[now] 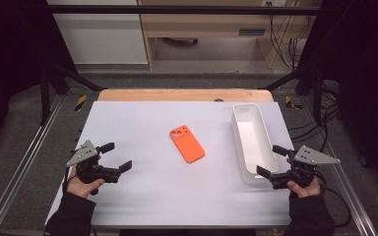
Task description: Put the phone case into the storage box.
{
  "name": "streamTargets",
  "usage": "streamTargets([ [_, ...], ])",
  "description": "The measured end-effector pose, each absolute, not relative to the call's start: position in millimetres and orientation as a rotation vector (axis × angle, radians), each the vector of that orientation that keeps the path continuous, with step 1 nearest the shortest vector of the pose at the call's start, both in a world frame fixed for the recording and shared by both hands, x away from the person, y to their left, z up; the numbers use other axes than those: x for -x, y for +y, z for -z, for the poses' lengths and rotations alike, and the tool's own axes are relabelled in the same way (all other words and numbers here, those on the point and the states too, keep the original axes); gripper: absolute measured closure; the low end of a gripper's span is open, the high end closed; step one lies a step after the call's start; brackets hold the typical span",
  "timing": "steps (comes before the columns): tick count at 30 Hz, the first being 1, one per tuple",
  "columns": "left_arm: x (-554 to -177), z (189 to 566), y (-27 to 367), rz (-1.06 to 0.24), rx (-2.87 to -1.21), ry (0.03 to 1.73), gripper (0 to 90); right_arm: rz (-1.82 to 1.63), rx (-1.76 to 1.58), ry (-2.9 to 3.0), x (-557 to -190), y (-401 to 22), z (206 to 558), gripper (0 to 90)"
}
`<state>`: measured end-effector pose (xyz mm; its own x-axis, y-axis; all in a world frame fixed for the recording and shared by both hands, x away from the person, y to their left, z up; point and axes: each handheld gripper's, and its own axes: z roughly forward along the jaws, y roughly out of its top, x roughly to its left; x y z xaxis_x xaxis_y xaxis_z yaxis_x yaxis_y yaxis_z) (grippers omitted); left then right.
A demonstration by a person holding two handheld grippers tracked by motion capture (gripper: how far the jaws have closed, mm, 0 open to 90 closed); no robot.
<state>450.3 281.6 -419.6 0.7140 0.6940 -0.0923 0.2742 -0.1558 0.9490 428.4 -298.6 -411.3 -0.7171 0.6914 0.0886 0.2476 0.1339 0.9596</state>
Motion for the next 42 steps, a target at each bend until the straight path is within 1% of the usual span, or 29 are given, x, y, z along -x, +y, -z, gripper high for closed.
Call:
streamTargets([
  [17, -449.6, 414.3, 275.1, -0.441, -1.737, 0.752, 0.0, -1.59, -0.902, 2.046, -427.6, -298.9, 410.3, 0.4],
  [42, -449.4, 399.2, 241.8, -0.419, -1.777, 0.728, 0.0, -1.579, -0.923, 2.029, -429.4, -299.8, 411.7, 0.4],
])
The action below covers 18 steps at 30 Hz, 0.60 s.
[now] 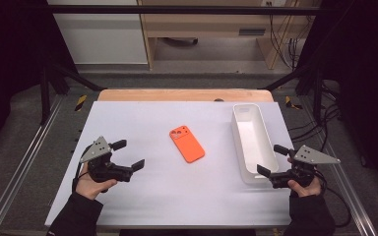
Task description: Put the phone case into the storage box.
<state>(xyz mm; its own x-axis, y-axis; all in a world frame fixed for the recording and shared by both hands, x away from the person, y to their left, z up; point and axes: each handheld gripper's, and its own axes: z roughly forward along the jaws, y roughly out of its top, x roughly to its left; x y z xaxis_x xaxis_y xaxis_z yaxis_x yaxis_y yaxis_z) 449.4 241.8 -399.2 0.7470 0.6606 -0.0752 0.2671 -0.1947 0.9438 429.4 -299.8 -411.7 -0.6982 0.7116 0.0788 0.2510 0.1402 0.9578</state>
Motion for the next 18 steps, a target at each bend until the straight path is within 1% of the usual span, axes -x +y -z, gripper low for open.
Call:
streamTargets([
  [18, -457.1, 389.8, 204.7, -0.391, -1.814, 0.701, 0.0, -1.581, -0.925, 2.022, -429.8, -298.9, 412.5, 0.4],
])
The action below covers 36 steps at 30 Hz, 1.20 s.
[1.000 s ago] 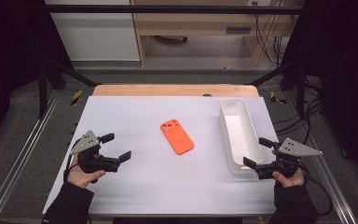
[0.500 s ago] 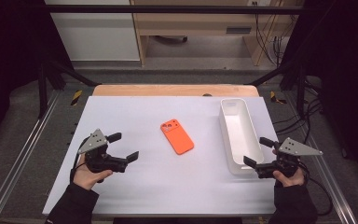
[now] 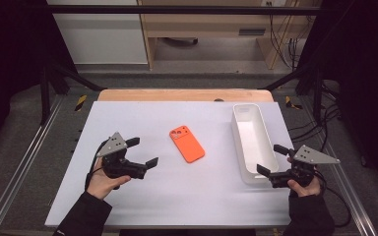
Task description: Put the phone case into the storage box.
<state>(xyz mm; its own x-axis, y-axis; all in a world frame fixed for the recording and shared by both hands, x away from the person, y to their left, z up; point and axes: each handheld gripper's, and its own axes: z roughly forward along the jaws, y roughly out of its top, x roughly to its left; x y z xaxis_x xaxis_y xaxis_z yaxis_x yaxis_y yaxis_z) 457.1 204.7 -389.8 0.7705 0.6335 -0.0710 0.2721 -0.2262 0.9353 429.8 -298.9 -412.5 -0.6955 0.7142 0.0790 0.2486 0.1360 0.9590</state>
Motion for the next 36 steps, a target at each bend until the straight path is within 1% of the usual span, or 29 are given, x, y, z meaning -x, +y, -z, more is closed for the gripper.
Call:
streamTargets([
  [8, -461.6, 386.5, 192.9, -0.38, -1.82, 0.693, 0.0, -1.582, -0.922, 2.022, -429.8, -299.0, 412.5, 0.4],
  [36, -497.3, 388.3, 128.4, -0.334, -1.888, 0.689, 0.4, -1.579, -0.922, 2.026, -429.9, -298.4, 412.6, 0.4],
])
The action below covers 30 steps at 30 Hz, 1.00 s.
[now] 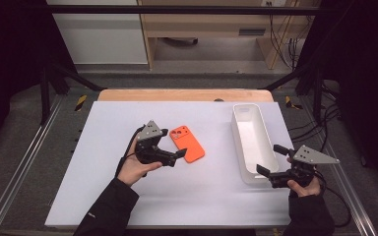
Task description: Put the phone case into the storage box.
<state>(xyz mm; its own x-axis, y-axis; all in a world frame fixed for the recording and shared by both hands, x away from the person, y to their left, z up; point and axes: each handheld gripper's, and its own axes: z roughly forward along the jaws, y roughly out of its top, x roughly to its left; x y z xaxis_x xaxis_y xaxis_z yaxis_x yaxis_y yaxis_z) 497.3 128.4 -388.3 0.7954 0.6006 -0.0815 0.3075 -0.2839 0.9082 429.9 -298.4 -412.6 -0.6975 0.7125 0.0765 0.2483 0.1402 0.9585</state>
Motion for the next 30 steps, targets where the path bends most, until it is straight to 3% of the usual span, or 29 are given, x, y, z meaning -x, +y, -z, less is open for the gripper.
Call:
streamTargets([
  [15, -518.4, 397.2, 97.0, -0.345, -1.943, 0.734, 5.4, -1.577, -0.922, 2.027, -429.9, -298.4, 412.6, 0.4],
  [30, -534.4, 409.8, 71.6, -0.379, -2.022, 0.759, 20.1, -1.578, -0.924, 2.027, -429.9, -298.7, 412.5, 0.4],
])
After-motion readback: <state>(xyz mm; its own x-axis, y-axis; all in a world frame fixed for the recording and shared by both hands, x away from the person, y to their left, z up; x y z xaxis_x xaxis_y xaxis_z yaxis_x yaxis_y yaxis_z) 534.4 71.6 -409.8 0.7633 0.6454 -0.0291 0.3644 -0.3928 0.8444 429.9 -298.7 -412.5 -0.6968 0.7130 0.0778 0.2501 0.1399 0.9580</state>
